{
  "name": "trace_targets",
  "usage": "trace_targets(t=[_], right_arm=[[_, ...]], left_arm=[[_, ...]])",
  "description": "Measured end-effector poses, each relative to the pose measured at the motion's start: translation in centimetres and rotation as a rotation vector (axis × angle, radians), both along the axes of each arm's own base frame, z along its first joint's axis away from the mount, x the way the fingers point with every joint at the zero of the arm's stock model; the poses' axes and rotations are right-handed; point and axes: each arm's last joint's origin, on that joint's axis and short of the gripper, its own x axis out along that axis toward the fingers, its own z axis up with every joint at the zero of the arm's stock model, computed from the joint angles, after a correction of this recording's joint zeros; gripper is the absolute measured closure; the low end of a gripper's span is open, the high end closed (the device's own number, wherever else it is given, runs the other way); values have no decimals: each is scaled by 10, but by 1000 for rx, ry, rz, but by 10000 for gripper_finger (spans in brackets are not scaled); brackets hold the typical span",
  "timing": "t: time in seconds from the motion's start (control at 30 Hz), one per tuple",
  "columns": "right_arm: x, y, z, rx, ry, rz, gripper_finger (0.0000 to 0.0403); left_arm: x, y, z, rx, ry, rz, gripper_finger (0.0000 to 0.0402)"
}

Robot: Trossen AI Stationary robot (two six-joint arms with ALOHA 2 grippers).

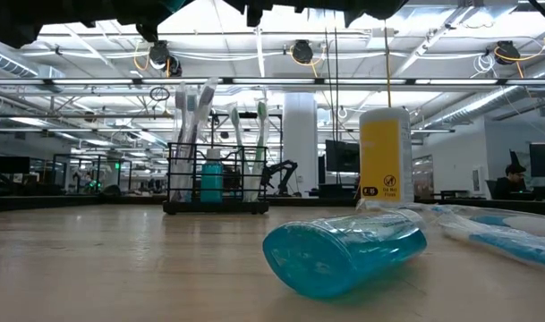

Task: Pick & Place toothbrushing station
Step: Put the the top blue mouthwash into the black mesh organizer

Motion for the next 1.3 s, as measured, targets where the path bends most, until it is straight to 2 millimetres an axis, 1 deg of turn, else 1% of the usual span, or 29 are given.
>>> trace_targets(t=[0.2,0.3,0.43,0.6,0.7,0.8,0.87,0.97,1.03,1.17,1.3], right_arm=[[0,0,0,0,4,1,313],[0,0,-1,0,8,-1,314],[0,0,-1,0,15,1,315],[0,-1,-8,-2,86,-7,315],[-1,-1,-9,-3,120,-20,315],[-2,-1,-13,-4,173,-21,315],[-5,-1,-16,-6,229,-25,315],[-8,-2,-20,-13,306,-57,315],[-10,-3,-27,-19,379,-73,315],[-13,-2,-36,-26,469,-72,315],[-11,1,-50,-35,535,-64,315]], left_arm=[[0,0,0,-3,3,5,309],[0,1,-1,-5,8,23,295],[0,1,-1,5,16,31,248],[1,0,-5,1,56,39,183],[-1,-1,-6,-1,70,62,156],[-1,-3,-10,4,115,99,140],[-1,-5,-14,6,152,94,133],[-3,-8,-13,-30,152,67,127],[-3,-11,-16,-66,178,52,127],[-3,-12,-17,-133,182,35,133],[-2,-10,-19,-175,196,42,146]])
